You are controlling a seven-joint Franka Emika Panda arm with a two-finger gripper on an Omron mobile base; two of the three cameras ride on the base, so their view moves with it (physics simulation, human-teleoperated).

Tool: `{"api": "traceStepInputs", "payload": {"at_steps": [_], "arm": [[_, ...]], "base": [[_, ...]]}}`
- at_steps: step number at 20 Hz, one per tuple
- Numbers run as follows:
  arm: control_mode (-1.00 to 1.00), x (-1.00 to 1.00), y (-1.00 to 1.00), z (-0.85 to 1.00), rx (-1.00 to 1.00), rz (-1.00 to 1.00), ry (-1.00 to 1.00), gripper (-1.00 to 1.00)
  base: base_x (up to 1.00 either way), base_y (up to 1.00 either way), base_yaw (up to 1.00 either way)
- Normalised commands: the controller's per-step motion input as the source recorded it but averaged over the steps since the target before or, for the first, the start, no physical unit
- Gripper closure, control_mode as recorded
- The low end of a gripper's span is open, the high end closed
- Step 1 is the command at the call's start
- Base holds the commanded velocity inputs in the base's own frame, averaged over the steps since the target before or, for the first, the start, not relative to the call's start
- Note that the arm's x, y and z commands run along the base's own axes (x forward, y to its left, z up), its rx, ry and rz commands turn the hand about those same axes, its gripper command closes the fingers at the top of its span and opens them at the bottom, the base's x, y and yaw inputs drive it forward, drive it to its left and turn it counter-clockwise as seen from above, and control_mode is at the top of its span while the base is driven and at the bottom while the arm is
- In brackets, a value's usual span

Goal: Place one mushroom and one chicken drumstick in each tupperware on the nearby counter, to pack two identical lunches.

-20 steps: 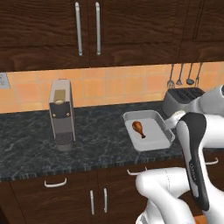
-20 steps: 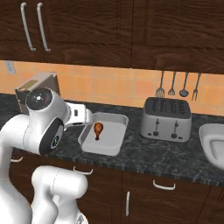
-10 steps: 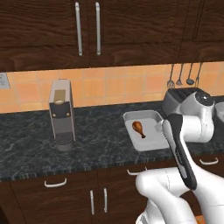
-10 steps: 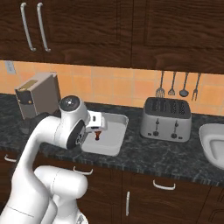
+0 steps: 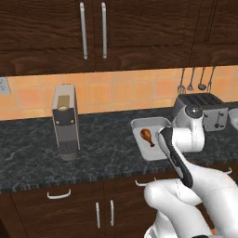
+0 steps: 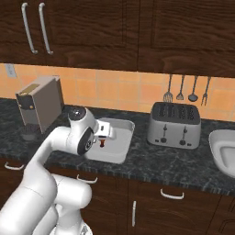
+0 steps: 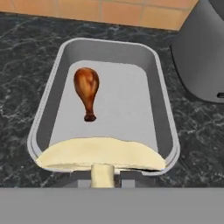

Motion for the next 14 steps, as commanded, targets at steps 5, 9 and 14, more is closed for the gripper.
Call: {"api": "traceStepInputs", "payload": {"at_steps": [5,9,14], "arm": [[-1.0,0.71,-0.02,-0.43,0.0,0.0,0.21,1.0],[-1.0,0.58,-0.02,-0.17,0.0,0.0,0.2,1.0],[-1.0,0.44,-0.16,-0.15,0.0,0.02,0.02,1.0]], "base": [[0.0,0.0,0.0],[0.0,0.0,0.0],[0.0,0.0,0.0]]}}
